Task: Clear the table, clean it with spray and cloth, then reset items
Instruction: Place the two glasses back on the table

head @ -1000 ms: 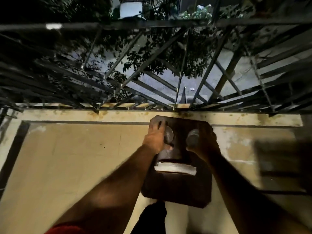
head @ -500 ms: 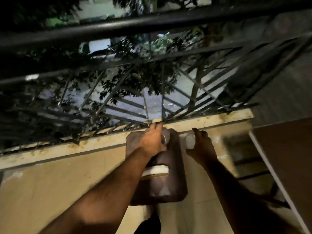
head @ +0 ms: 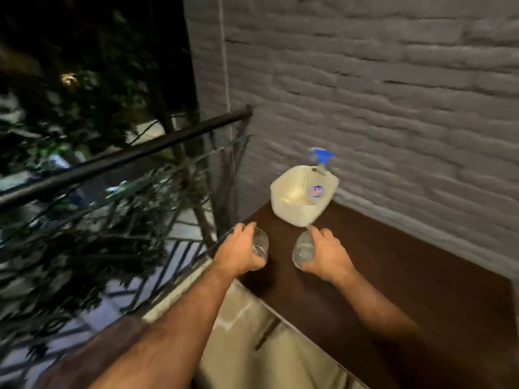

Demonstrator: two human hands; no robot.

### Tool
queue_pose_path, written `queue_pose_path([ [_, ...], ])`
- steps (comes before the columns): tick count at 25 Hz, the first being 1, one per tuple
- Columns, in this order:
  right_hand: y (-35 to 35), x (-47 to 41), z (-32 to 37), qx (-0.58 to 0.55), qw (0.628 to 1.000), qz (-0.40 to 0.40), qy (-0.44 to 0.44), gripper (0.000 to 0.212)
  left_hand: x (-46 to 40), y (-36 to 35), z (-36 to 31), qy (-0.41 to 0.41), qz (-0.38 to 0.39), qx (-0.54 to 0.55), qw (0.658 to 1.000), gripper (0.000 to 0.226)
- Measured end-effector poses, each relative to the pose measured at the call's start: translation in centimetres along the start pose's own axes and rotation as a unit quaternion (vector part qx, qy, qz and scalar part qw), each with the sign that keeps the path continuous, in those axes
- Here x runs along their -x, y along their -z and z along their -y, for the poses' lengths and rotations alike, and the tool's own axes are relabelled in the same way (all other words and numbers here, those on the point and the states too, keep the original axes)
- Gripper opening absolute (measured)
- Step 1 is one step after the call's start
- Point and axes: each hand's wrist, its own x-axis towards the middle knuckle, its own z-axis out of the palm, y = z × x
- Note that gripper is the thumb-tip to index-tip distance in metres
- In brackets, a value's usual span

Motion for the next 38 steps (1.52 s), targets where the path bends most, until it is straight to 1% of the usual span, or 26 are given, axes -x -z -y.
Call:
queue_pose_path([
  [3,5.3,2.6,-7.5,-0.014,0.996,-0.050,-0.076,0.095,-2.4,-2.5,-9.3,-0.069,0.036,-0.005,0.997,0.097],
  [6,9.3,5.0,-14.1,-0.043,0.982,-0.105,-0.151,0.096,-4.6,-5.2,-17.3,-0.133,0.065,-0.016,0.989,0.098],
  [9,11.3,6.5,-19.1,-0.074,0.962,-0.138,-0.223,0.093,-7.1,-7.9,-23.0,-0.159,0.093,-0.009,0.983,0.102],
  [12,11.7,6.3,-23.3,-0.096,0.945,-0.151,-0.273,0.090,-10.4,-10.9,-26.9,-0.165,0.120,0.002,0.979,0.098],
  [15,11.2,3.9,-26.9,-0.112,0.937,-0.140,-0.301,0.088,-15.1,-13.9,-29.2,-0.178,0.131,-0.023,0.975,0.095],
  [20,9.0,-3.5,-31.6,-0.115,0.927,-0.120,-0.337,0.093,-24.5,-18.6,-30.4,-0.140,0.136,-0.027,0.980,0.094],
  [24,7.1,-10.8,-35.6,-0.123,0.915,-0.119,-0.366,0.084,-31.4,-23.8,-30.2,-0.110,0.153,-0.018,0.982,0.096],
  [28,6.3,-15.5,-39.3,-0.120,0.910,-0.115,-0.380,0.085,-34.8,-28.0,-31.2,-0.109,0.170,-0.003,0.979,0.097],
  [32,5.7,-18.9,-42.6,-0.106,0.916,-0.098,-0.374,0.091,-37.4,-31.4,-33.1,-0.115,0.166,0.000,0.979,0.096],
  [38,5.0,-21.4,-45.6,-0.100,0.916,-0.099,-0.376,0.093,-40.2,-33.7,-35.1,-0.139,0.144,-0.016,0.980,0.097],
])
